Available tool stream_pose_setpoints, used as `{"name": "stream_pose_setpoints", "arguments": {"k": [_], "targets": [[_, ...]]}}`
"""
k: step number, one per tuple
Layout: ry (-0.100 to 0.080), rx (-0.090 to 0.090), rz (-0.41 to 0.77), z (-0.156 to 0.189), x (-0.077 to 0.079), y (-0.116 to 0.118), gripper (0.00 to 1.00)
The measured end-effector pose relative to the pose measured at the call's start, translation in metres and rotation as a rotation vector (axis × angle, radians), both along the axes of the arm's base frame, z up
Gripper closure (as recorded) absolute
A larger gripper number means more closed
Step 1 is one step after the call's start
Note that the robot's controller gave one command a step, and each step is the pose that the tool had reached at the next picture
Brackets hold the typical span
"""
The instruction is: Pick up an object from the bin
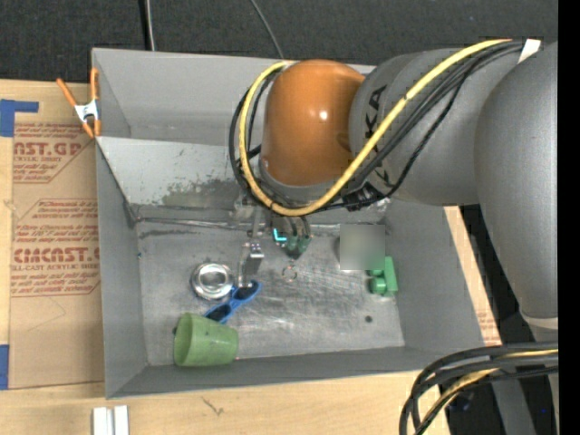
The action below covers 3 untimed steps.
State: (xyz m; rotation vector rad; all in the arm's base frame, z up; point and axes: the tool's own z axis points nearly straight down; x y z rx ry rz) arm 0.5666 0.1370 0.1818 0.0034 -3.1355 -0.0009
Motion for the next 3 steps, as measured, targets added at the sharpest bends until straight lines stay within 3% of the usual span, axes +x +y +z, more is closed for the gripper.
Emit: {"name": "stream_pose_setpoints", "arguments": {"k": [1,2,3], "targets": [[-0.017,0.002,-0.011,-0.108,-0.029,0.003,0.0],[-0.012,0.0,0.031,-0.08,-0.008,0.006,0.0],[-0.005,0.001,-0.015,-0.082,-0.021,0.007,0.0]]}}
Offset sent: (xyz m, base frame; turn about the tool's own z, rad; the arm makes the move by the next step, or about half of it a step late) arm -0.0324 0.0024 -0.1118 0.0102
